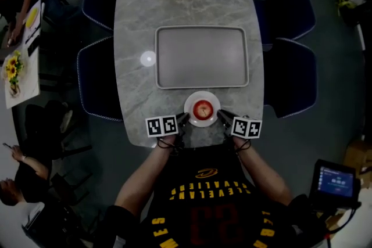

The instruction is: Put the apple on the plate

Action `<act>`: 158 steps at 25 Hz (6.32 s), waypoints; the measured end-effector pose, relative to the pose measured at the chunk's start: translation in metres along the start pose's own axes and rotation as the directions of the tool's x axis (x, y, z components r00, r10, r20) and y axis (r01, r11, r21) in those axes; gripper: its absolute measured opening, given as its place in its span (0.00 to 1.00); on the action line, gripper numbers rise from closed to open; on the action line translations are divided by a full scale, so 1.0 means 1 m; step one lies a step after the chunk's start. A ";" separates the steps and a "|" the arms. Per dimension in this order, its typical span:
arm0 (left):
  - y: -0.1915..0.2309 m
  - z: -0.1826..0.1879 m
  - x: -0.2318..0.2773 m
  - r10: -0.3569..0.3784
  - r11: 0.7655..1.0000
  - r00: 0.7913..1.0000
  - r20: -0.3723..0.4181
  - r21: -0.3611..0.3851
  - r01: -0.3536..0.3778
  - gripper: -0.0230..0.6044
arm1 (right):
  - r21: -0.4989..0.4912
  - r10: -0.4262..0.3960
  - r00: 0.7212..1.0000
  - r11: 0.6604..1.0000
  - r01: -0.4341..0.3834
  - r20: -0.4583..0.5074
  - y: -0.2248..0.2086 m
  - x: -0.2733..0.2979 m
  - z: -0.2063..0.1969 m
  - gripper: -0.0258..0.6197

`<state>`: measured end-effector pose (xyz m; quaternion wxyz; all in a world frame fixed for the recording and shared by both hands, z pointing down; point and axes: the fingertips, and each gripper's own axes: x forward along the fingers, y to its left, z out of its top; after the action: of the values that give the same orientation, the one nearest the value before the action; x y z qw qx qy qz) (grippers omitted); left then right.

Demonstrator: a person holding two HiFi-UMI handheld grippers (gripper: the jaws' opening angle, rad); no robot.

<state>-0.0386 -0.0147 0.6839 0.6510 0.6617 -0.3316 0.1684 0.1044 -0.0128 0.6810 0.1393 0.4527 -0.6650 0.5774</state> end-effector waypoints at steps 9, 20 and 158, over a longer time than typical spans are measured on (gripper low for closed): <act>0.000 0.003 -0.003 -0.008 1.000 1.000 0.015 -0.027 0.008 0.10 | 0.022 0.014 1.000 1.000 -0.014 0.011 0.003 0.000 0.003 0.11; -0.019 0.014 -0.015 -0.076 0.997 0.995 0.072 -0.025 0.078 0.09 | 0.042 0.078 0.995 0.996 -0.080 0.059 0.019 -0.013 0.023 0.10; -0.039 0.215 0.049 -0.044 0.999 0.996 0.078 0.009 0.043 0.07 | 0.008 0.086 0.996 0.996 -0.086 0.002 0.012 0.082 0.215 0.09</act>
<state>-0.0220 -0.2370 0.6664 0.6388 0.6771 -0.3417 0.1293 0.1229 -0.2423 0.6677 0.1121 0.4246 -0.6818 0.5850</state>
